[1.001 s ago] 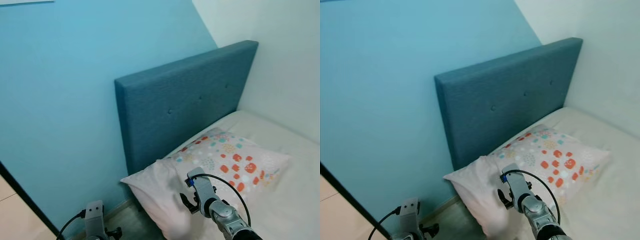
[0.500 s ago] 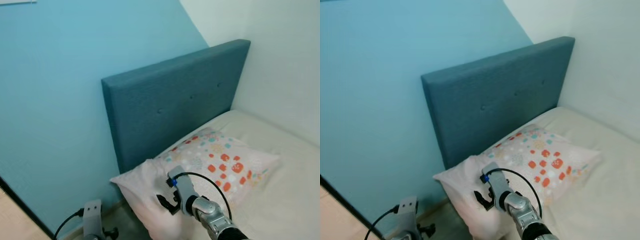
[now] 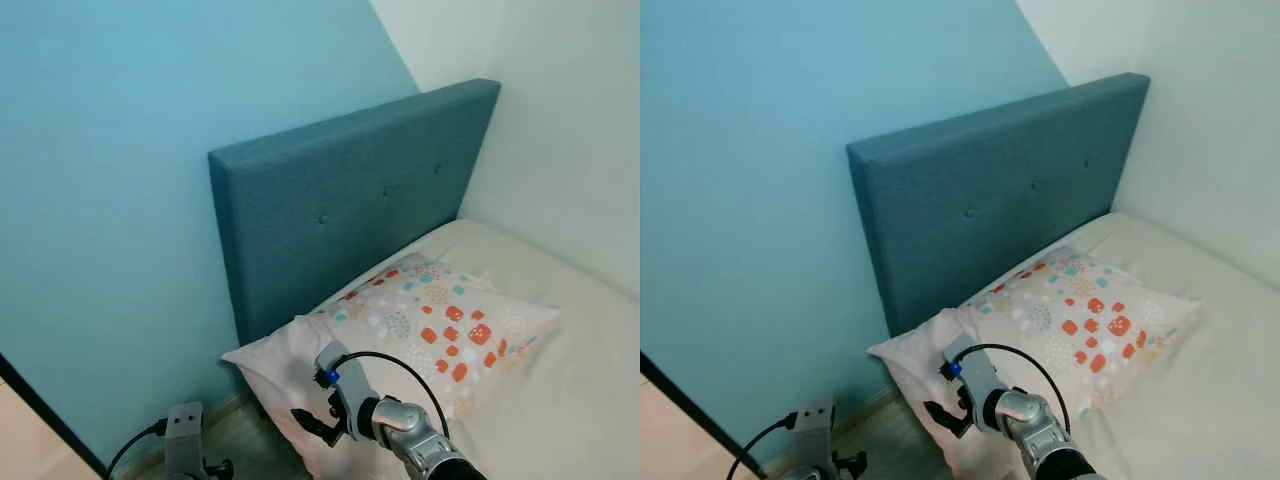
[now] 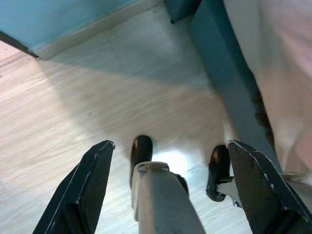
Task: Clean up the room
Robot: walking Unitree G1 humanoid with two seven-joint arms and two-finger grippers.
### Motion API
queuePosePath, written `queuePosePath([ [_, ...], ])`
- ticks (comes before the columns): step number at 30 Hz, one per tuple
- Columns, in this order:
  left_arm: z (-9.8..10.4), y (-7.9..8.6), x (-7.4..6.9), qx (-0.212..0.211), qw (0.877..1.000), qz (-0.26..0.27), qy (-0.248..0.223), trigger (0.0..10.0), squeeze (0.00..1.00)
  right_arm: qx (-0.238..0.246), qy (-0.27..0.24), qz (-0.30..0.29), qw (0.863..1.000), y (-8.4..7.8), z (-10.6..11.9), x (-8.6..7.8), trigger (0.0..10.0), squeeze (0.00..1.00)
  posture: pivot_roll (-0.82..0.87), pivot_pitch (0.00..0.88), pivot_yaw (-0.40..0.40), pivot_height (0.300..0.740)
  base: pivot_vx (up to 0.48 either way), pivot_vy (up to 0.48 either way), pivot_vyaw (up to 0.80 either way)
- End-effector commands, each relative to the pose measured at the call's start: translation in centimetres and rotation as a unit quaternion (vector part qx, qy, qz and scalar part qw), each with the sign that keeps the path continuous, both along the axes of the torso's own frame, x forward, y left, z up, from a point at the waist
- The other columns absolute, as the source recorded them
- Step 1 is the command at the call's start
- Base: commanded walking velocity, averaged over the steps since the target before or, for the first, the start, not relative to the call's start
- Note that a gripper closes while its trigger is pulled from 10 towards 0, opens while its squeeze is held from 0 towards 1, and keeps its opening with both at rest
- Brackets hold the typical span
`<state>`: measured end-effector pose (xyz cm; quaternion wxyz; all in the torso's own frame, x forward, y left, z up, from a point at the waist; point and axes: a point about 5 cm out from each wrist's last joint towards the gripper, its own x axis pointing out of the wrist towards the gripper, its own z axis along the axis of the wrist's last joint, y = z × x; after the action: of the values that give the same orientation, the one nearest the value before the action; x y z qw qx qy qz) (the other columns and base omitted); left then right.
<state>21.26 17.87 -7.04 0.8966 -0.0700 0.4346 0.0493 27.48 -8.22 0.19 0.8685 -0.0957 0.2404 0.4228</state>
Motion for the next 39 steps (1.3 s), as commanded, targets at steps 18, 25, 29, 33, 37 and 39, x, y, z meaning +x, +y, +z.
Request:
queuePosePath([
  [18,-0.3,0.7,-0.8,0.025,1.0,-0.004,0.011,10.0,0.0,-0.008,0.011,0.051,0.999,0.5,0.4,-0.1,10.0,0.0,-0.02,0.005,-0.031,0.591,0.0,0.0,0.0],
  [25,-0.4,0.7,-0.8,0.025,1.0,-0.008,0.013,10.0,0.0,0.098,0.008,0.038,0.994,0.4,3.2,1.3,10.0,0.0,-0.02,0.009,-0.026,0.591,0.0,0.0,0.0],
  [29,-0.4,0.6,-0.8,0.025,1.0,-0.009,0.012,10.0,0.0,0.005,0.029,0.01,1.0,-1.3,1.9,1.7,10.0,0.0,-0.02,0.011,-0.025,0.591,0.0,0.0,0.0],
  [33,-0.4,0.6,-0.9,0.025,1.0,-0.011,0.013,10.0,0.0,-0.032,0.073,0.059,0.995,-2.4,0.9,0.4,10.0,0.0,-0.02,0.013,-0.026,0.591,0.0,0.0,0.0],
  [37,-0.5,0.7,-1.1,0.026,0.999,-0.011,0.015,10.0,0.0,-0.033,0.081,0.056,0.995,-2.8,1.0,0.4,10.0,0.0,-0.02,0.016,-0.028,0.591,0.0,0.0,0.0],
  [39,-0.6,0.7,-1.2,0.026,0.999,-0.011,0.017,10.0,0.0,-0.039,0.064,0.003,0.997,-3.3,1.3,1.4,10.0,0.0,-0.02,0.016,-0.028,0.591,0.0,0.0,0.0],
])
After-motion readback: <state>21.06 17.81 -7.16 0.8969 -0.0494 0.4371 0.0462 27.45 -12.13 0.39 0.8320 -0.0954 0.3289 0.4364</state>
